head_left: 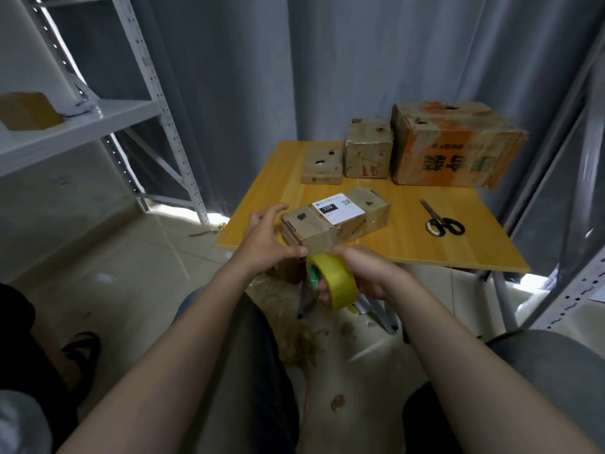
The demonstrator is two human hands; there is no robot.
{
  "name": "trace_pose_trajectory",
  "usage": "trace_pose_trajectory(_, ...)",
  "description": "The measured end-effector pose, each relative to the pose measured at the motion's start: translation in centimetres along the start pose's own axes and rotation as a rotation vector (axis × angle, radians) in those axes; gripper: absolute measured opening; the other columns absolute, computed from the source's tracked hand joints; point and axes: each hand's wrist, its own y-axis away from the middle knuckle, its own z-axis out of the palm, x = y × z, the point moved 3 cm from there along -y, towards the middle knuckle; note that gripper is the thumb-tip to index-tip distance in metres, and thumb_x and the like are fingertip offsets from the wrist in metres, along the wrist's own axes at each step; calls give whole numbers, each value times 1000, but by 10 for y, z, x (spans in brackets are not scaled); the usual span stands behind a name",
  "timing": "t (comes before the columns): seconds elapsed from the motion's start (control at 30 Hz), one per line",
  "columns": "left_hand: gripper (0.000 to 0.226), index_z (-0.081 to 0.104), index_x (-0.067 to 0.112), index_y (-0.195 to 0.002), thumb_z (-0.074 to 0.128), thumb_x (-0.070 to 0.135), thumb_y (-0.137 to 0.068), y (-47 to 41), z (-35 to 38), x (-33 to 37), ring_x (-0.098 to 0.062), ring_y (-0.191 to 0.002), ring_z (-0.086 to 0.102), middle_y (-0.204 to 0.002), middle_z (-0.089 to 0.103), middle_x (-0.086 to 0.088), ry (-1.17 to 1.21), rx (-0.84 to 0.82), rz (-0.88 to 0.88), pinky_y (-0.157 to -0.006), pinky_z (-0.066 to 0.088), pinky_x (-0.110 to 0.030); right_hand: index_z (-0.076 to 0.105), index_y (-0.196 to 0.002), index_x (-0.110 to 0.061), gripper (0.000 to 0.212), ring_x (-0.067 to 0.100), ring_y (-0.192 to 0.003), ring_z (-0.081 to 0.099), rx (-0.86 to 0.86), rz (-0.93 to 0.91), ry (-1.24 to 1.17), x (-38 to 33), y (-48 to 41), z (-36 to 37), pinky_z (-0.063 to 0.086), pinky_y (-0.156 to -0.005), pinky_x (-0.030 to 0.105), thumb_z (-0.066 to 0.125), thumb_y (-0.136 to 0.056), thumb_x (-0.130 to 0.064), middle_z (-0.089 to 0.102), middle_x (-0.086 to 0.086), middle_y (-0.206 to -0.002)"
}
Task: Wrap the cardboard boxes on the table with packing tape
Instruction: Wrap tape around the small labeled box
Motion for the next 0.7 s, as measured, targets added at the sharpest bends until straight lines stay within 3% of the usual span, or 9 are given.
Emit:
trace_pose_trajectory(0.07, 94, 50, 37, -149, 97, 31, -68, -7, 5, -3, -26, -147, 32, -156, 33, -2, 3, -40, 101, -121, 35, -45, 59, -126, -1, 44, 43, -83, 73, 27, -28, 41, 1, 1, 0, 57, -96, 61, 55, -102, -38, 75, 30, -96)
trace_pose_trajectory(0.2, 85, 61, 41, -141, 98, 33, -65, -15, 12, -12, -12, -126, 54, -136, 54, 6, 25, 27, 173, -99, 44, -22, 60, -125, -4, 43, 39, -78, 75, 57, -73, 47, 5, 6, -3, 63, -81, 45, 59, -100, -38, 77, 25, -92)
trace_pose_trajectory(0.27, 82, 65, 44, -137, 97, 35, -62, -15, 13, -16, -4, -119, 58, -132, 60, 11, 73, 64, 176, -91, 46, -14, 64, -121, -7, 42, 33, -77, 77, 112, -85, 118, 9, 9, -1, 61, -81, 39, 56, -101, -44, 78, 18, -87)
trace_pose_trajectory(0.4, 83, 67, 45, -133, 98, 38, -56, -16, 12, -19, 13, -112, 60, -123, 68, 22, 145, 40, 170, -82, 47, -2, 64, -116, -23, 42, 21, -95, 68, 308, -131, 243, 22, 5, 4, 48, -82, 37, 55, -99, -60, 72, 1, -100)
trace_pose_trajectory(0.47, 84, 68, 48, -130, 96, 43, -52, -17, 9, -18, 18, -108, 59, -115, 68, 29, 151, 25, 162, -80, 47, -1, 64, -116, -26, 46, 17, -98, 62, 356, -149, 234, 26, 3, 6, 45, -81, 36, 55, -96, -66, 67, -5, -106)
trace_pose_trajectory(0.57, 77, 70, 56, -121, 96, 44, -50, -21, 5, -18, 18, -104, 63, -105, 68, 36, 152, 0, 166, -83, 51, -7, 66, -113, -26, 50, 11, -93, 59, 389, -147, 240, 31, 2, 10, 40, -69, 28, 53, -94, -71, 63, -10, -101)
trace_pose_trajectory(0.7, 69, 72, 59, -111, 98, 40, -51, -23, 2, -15, 6, -104, 70, -107, 76, 23, 207, -40, 165, -91, 58, -23, 75, -88, -19, 56, 12, -80, 68, 451, -226, 234, 36, 10, 17, 48, -71, 32, 50, -98, -69, 74, -3, -81)
